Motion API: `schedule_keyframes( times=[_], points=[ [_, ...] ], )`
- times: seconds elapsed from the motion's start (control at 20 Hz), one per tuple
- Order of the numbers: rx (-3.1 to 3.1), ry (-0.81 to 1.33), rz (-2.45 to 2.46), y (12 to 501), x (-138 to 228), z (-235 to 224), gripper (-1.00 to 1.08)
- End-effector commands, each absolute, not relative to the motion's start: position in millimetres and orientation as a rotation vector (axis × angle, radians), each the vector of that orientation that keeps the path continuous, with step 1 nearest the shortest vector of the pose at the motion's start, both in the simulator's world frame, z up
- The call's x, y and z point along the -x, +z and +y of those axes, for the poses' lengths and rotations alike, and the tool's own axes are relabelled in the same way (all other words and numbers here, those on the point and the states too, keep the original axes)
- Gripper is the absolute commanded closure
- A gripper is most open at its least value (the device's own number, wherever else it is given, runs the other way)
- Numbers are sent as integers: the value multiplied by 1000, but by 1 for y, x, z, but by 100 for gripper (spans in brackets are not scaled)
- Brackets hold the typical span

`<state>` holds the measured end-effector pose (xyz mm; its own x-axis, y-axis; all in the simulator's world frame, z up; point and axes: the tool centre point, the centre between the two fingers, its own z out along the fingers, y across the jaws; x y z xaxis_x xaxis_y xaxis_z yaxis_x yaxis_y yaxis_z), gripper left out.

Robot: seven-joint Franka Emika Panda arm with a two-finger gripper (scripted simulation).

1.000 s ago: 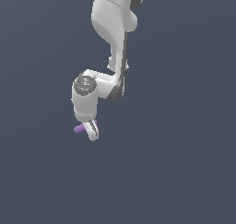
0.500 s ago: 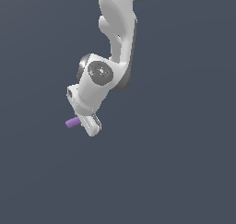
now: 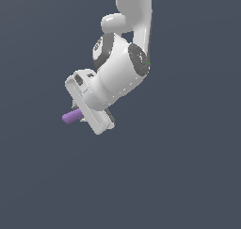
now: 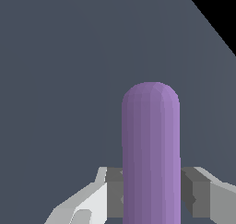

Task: Pick up the object and move it to a goal position.

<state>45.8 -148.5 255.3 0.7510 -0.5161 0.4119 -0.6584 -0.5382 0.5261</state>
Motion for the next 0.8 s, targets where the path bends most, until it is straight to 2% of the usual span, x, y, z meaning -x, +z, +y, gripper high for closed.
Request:
schedule_keyframes(
  times=[0.0,0.35,0.75],
  points=[
    [-2210,293,-799,280,-53,-138,108],
    [-2044,352,-566,347,-74,-94,108],
    [-1820,409,-283,409,-97,-14,108]
  ],
)
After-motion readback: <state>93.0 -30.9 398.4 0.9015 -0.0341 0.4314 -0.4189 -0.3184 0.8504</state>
